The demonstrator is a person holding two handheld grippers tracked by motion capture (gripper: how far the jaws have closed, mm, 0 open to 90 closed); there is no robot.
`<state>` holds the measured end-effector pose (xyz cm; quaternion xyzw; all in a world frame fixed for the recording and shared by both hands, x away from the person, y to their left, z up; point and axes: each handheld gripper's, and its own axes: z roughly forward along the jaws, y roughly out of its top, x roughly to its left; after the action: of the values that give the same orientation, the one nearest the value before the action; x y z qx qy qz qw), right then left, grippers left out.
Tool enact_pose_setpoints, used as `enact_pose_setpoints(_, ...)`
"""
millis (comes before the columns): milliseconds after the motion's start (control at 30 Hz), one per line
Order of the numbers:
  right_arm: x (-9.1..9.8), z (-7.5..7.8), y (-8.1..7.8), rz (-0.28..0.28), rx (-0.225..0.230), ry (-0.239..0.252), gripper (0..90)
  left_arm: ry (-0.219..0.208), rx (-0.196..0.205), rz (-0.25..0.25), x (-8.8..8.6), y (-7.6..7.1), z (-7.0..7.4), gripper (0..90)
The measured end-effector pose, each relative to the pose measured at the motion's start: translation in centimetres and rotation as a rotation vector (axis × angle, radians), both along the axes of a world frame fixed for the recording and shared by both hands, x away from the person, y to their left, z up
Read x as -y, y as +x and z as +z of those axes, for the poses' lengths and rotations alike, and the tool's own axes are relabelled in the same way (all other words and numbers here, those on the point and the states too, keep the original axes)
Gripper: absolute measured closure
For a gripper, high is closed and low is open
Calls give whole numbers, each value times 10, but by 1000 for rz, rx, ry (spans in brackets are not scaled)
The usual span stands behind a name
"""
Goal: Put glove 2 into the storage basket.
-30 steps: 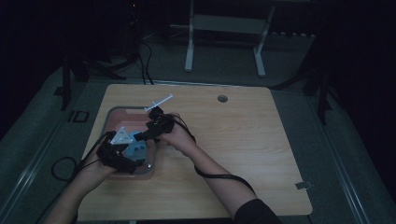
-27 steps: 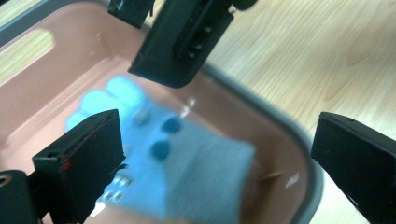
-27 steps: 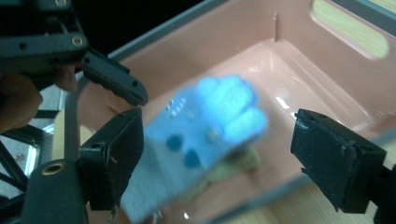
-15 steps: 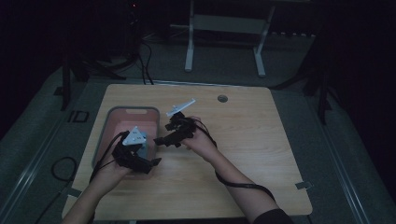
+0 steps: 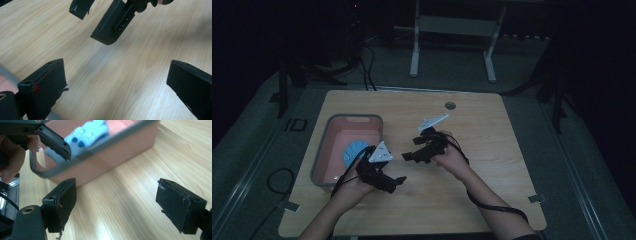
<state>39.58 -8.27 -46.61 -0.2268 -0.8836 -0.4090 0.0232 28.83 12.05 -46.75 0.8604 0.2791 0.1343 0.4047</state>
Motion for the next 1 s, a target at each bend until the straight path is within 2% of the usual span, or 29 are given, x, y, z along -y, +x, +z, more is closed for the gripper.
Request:
enact_pose_setpoints(233,34,-13,-1,-38,-12,-8,170,-8,-9,-47,22,-1,-6,28)
enact_pose_setpoints(400,50,-22,-3,-54,-23,-27,170,-16,-12,-70,32,-1,-12,28)
enact_pose_setpoints(467,61,-27,-4,-62,-21,-40,170,-18,-24,-97,41,0,-20,28)
enact_pose_setpoints(633,76,-33,-7,-76,-30,-25,170,-17,-41,-145,54,-1,-29,28)
enact_pose_setpoints(767,86,-39,-10,-85,-33,-22,169,-29,-48,-163,61,-2,-36,28)
enact_pose_setpoints(1000,103,-53,-18,-85,-26,-17,153,-22,-67,-194,71,-3,-50,28)
